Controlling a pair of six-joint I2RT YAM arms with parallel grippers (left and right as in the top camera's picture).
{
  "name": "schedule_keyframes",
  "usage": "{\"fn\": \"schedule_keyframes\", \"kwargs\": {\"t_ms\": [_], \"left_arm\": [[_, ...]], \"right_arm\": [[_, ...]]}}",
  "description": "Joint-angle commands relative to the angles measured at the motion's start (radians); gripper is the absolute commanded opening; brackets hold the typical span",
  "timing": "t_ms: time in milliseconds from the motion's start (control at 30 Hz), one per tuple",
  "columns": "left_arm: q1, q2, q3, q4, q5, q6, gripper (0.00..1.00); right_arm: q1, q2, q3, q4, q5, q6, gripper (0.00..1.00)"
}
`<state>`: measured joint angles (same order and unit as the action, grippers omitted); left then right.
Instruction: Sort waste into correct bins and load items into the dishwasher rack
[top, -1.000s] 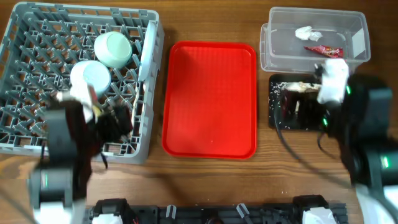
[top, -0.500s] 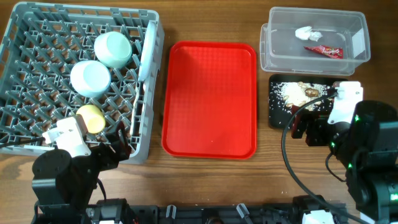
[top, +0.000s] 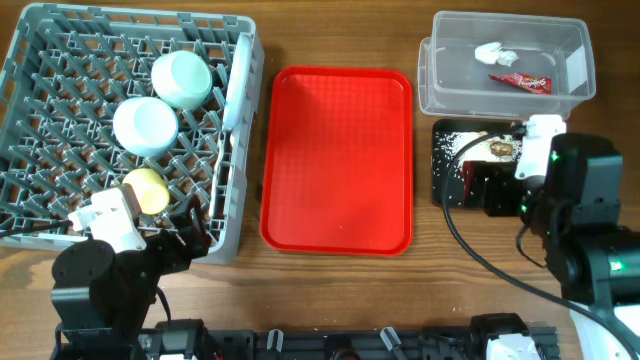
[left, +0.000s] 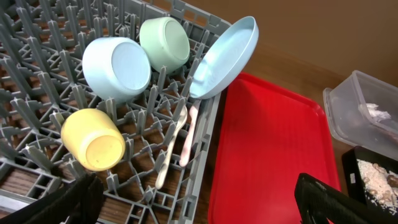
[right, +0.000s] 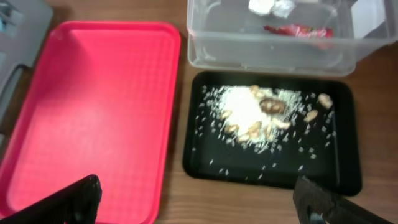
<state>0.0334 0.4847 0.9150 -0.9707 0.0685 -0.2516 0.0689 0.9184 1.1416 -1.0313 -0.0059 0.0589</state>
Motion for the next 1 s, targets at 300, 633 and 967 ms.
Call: {"fn": "schedule_keyframes", "kwargs": {"t_ms": [300, 633, 967], "left_arm": [[-0.005, -0.006, -0.011, 0.005, 0.001, 0.008, 1.00], [-0.005, -0.006, -0.011, 0.006, 0.001, 0.008, 1.00], [-0.005, -0.006, -0.011, 0.006, 0.001, 0.008, 1.00]], "right_arm": [[0.000, -0.290, -0.180, 0.367, -0.002, -0.026, 1.00], [0.000, -0.678, -0.748, 0.943, -0.003, 0.044, 1.00], [0.000, -0.881, -1.095, 1.262, -0.002, 0.071, 1.00]]}}
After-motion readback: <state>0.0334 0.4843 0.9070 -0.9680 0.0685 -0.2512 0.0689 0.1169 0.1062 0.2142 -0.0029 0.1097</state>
